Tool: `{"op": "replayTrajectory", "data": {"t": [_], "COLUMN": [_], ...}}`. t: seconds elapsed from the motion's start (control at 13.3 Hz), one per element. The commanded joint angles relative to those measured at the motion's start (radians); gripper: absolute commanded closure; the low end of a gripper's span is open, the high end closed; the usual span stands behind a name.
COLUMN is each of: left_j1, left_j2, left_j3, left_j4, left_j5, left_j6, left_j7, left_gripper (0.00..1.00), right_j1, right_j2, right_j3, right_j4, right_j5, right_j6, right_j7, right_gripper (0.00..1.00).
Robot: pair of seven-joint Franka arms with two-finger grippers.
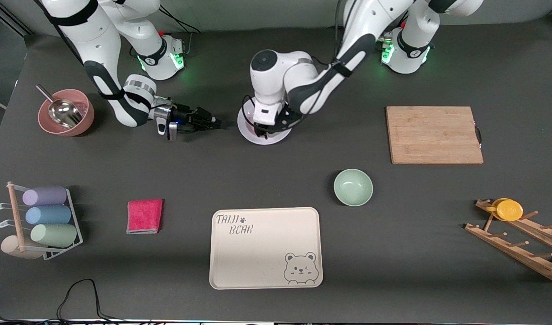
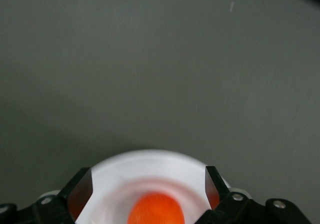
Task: Place orange and plate with both arms
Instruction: 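Release the orange on the plate and withdraw the left gripper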
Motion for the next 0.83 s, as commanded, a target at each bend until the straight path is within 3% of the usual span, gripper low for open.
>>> {"op": "replayTrajectory", "data": {"t": [0.0,0.23,0.45,0.6,0.75], "left_j1": [0.12,0.278,0.48,0.626,0.749], "left_j2": [-0.101,-0.259,-0.392,-0.48,-0.546], "left_j3": [-0.026,-0.03,-0.027,-0.021,-0.016], "left_j4": [-0.01,-0.012,-0.012,-0.012,-0.01], "left_j5": [-0.05,-0.266,-0.309,-0.401,-0.416], "left_j6": [-0.101,-0.244,-0.399,-0.481,-0.545], "left_j7": [0.229,0.6,0.96,1.229,1.445], "left_gripper": [0.0,0.0,0.0,0.0,0.0], "right_j1": [0.014,0.014,0.025,0.027,0.027], "right_j2": [0.04,0.06,0.09,0.1,0.11], "right_j3": [0.05,0.059,0.1,0.151,0.162], "right_j4": [0.016,0.017,0.032,0.046,0.054], "right_j5": [0.097,0.116,0.193,0.256,0.274], "right_j6": [-0.007,-0.005,-0.004,0.004,0.015], "right_j7": [-0.07,-0.096,-0.122,-0.125,-0.147], "right_gripper": [0.69,0.68,0.68,0.68,0.68]}}
